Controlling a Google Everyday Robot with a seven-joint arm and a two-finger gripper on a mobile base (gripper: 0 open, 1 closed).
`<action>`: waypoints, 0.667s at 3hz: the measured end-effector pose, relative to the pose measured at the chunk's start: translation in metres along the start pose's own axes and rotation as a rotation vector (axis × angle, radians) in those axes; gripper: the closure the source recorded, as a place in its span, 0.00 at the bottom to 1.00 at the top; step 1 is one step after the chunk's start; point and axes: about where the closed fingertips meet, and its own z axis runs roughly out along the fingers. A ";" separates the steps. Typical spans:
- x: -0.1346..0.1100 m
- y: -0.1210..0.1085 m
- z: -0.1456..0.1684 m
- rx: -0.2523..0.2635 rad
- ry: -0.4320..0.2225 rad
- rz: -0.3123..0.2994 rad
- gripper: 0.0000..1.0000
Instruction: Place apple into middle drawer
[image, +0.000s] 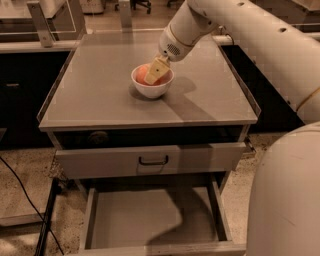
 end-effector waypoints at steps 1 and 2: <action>-0.004 0.005 0.008 -0.018 0.003 -0.010 0.30; -0.007 0.008 0.013 -0.030 0.006 -0.019 0.30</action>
Offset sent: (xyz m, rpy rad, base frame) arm -0.0047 0.0262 -0.0102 -0.0114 0.0248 0.0563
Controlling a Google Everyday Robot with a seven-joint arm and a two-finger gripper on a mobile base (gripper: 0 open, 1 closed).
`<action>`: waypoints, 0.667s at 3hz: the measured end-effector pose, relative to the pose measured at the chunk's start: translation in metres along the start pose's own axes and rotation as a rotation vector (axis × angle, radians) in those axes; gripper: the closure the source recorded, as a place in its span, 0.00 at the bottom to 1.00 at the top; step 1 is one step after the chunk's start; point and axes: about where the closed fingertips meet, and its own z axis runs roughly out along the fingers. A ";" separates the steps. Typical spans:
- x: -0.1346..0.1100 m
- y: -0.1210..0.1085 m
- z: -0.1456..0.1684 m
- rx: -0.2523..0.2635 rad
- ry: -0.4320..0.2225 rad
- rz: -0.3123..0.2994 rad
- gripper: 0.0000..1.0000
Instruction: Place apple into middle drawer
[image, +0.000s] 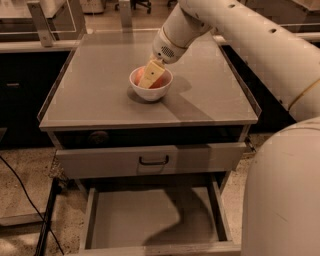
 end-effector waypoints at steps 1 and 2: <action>-0.001 0.002 0.003 -0.005 0.001 -0.003 0.45; -0.002 0.002 0.003 -0.006 0.001 -0.004 0.30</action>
Offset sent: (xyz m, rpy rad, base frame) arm -0.0008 0.0060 -0.0001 0.0020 -0.0001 0.0054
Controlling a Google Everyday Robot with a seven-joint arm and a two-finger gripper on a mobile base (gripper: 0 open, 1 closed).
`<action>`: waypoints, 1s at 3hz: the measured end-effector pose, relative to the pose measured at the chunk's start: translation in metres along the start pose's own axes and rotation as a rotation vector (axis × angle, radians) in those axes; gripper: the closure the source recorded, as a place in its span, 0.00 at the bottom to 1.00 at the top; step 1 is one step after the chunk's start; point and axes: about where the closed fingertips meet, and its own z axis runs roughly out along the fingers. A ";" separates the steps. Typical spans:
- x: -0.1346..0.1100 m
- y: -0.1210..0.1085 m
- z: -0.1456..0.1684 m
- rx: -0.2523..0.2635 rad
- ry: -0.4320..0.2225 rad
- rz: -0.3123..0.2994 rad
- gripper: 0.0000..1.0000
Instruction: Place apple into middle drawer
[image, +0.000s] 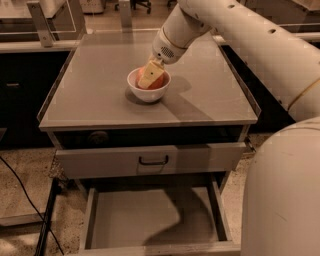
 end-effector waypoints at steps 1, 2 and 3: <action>-0.001 0.000 0.000 0.002 -0.002 0.000 0.20; -0.003 -0.002 -0.004 0.012 -0.006 -0.003 0.19; -0.006 -0.003 -0.009 0.023 -0.011 -0.007 0.21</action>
Offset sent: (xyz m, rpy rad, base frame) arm 0.0022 -0.0054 0.0199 0.0080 -0.0428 -0.0149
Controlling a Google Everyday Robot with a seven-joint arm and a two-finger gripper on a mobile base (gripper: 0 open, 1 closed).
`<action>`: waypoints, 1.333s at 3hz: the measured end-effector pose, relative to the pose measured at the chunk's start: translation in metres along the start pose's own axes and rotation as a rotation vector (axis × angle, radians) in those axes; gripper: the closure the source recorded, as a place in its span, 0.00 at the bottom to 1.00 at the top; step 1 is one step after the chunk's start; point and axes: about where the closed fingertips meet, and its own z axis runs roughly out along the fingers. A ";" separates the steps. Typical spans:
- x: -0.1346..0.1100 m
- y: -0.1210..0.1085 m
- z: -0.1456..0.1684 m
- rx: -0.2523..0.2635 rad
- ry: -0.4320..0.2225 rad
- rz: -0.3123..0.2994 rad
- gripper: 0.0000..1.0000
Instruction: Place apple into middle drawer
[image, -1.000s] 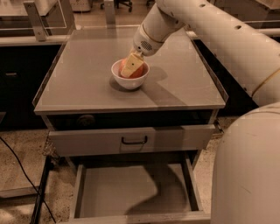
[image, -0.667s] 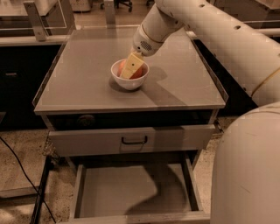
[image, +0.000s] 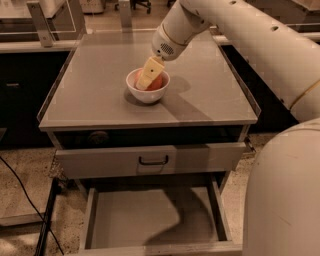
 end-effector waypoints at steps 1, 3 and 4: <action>-0.006 0.000 -0.010 0.013 -0.012 -0.013 0.28; -0.014 0.005 -0.030 -0.018 -0.031 -0.031 0.26; -0.010 0.010 -0.033 -0.055 -0.033 -0.015 0.29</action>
Offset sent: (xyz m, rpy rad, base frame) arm -0.0108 -0.0041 0.0417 0.0206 -0.0315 0.0425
